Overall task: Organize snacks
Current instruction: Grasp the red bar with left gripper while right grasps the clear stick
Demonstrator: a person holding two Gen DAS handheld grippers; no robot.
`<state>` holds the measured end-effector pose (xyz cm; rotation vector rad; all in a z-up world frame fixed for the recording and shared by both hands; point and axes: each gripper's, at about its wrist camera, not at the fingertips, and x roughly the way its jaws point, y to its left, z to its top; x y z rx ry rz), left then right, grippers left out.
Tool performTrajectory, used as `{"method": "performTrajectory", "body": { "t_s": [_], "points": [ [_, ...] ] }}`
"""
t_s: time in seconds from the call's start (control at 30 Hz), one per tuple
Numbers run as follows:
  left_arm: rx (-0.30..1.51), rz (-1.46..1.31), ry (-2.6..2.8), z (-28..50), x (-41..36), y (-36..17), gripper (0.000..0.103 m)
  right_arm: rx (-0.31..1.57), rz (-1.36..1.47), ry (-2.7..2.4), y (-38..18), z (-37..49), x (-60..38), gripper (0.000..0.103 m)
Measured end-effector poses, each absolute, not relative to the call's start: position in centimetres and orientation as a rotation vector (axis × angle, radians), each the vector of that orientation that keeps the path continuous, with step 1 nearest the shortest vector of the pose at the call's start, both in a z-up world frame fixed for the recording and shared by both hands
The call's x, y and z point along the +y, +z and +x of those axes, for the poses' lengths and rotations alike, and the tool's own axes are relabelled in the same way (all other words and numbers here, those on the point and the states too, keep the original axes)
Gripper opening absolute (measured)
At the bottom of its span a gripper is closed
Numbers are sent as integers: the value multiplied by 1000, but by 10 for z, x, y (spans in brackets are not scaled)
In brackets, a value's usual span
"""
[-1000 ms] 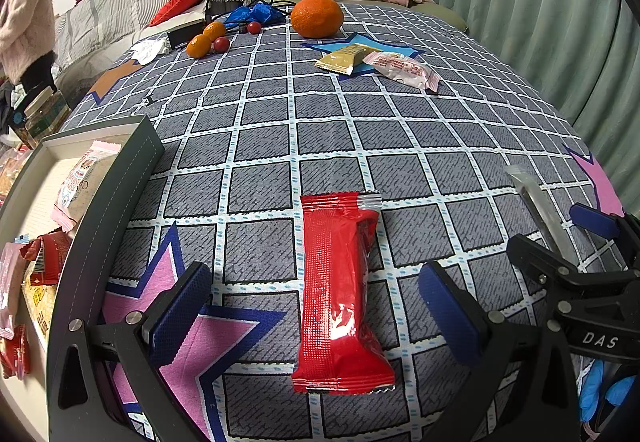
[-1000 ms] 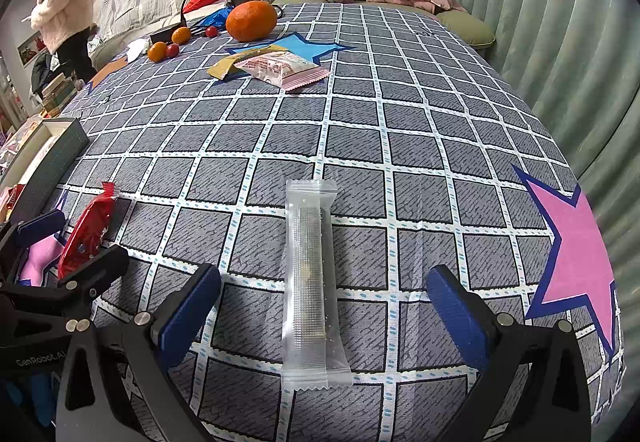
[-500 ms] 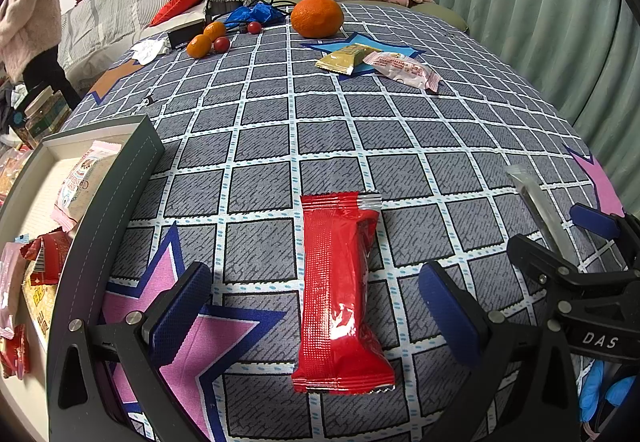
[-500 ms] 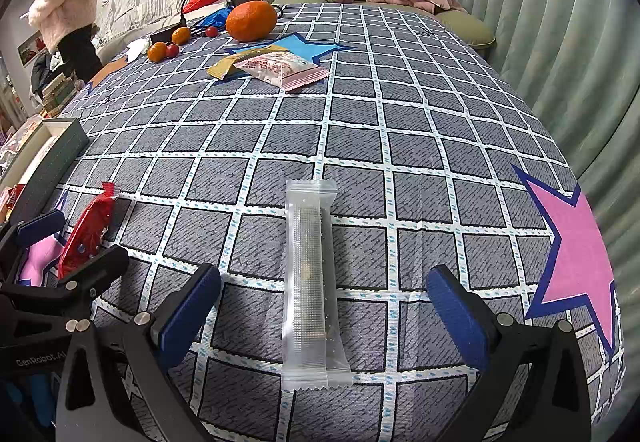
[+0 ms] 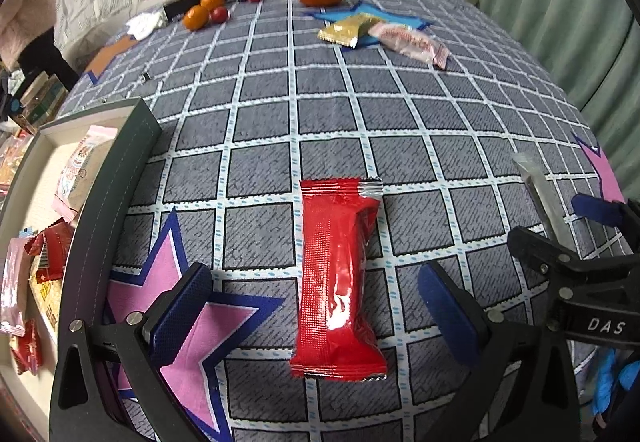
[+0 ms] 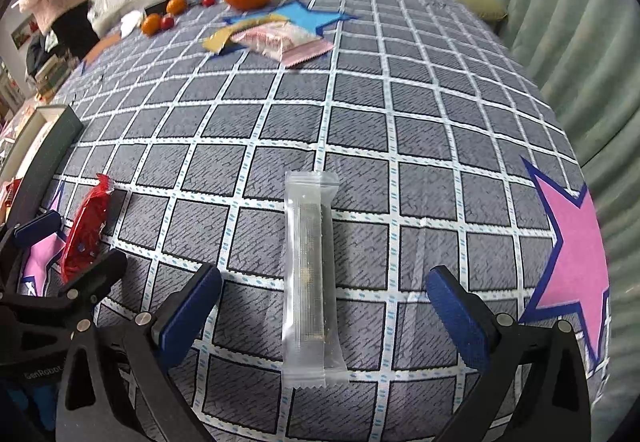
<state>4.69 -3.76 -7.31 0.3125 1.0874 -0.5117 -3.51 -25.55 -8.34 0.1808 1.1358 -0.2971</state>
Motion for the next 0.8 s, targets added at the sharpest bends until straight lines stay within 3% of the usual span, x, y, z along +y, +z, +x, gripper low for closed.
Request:
{"method": "performTrajectory", "body": {
  "t_s": [0.07,0.1,0.17,0.23,0.27,0.53,0.8],
  "points": [
    [1101,325,-528,46,-42,-71,91,1150,167,-278,-83,-34,-254,95],
    [1102,333,-543,44,-45,-69,82,1149,158,-273,-81,-34,-253,90],
    [1099,350,-569,39,-50,-65,63,1142,148,-266,-76,-35,-250,67],
    [1087,370,-583,34,-54,-61,28,1136,149,-256,-73,-37,-250,28],
    [1086,373,-589,32,-54,-60,25,1134,177,-238,-72,-40,-251,23],
    [1087,307,-614,20,-31,-49,22,1092,282,-147,-59,-59,-244,23],
    [1071,252,-587,23,1,-32,22,1110,177,-189,-58,-49,-224,23]
  ]
}}
